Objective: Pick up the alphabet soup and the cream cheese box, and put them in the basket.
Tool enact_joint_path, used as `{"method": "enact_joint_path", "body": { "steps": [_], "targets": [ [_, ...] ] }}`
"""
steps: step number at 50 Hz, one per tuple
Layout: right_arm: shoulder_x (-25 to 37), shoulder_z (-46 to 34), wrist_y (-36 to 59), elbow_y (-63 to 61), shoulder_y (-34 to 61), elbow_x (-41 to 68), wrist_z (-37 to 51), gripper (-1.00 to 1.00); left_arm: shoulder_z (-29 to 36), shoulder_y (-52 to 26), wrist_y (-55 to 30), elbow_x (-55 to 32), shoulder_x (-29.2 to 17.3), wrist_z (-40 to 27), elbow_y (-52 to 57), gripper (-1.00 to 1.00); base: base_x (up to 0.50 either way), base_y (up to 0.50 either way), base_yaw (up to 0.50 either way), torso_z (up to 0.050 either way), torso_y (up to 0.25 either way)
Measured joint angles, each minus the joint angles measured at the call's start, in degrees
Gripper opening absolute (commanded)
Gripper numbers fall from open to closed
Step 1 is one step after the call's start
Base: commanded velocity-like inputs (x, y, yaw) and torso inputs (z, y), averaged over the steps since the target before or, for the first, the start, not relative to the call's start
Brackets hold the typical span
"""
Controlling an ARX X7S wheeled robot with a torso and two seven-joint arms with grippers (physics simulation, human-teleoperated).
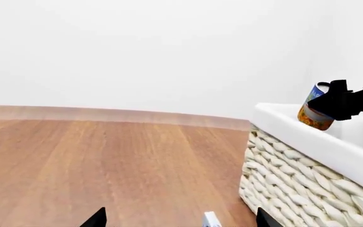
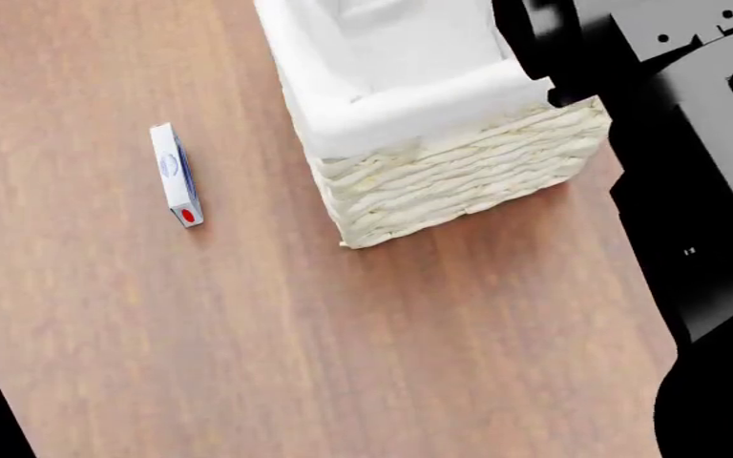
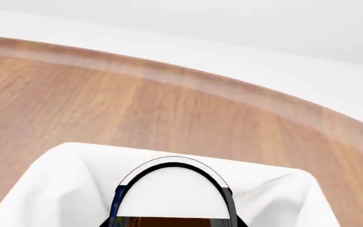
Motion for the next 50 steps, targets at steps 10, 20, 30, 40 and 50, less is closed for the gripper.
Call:
{"method": "enact_joint_path", "body": {
  "steps": [10,20,30,40,50],
  "targets": [
    [3.3,0.2,0.9,-7.0,-1.9,0.7,3.4,-1.00,0.3,0.0,0.0,0.1,-0.1,0.0,0.1,1.00,0.00,0.00,0.00,0.000,0.001],
    [5.7,0.3,1.7,-11.3,-3.2,1.1,5.6,-1.00,0.6,0.0,-0.2,0.3,-0.2,-0.2,0.6,1.00,0.00,0.00,0.00,0.000,0.001],
    [6.7,0.4,2.2,-13.8,-3.7,1.2,6.8,-1.00,0.6,0.3,-0.3,0.3,-0.4,-0.4,1.0,1.00,0.00,0.00,0.00,0.000,0.001],
    [7.1,0.5,2.3,-14.8,-4.0,0.8,7.3,1.00,0.6,0.4,-0.2,0.3,-0.6,-0.6,1.3,1.00,0.00,0.00,0.00,0.000,0.001],
    [7.2,1.2,2.2,-14.8,-4.0,-1.0,7.3,1.00,0.7,0.4,-0.2,0.4,-0.7,-0.7,1.4,1.00,0.00,0.00,0.00,0.000,0.000]
  ]
}}
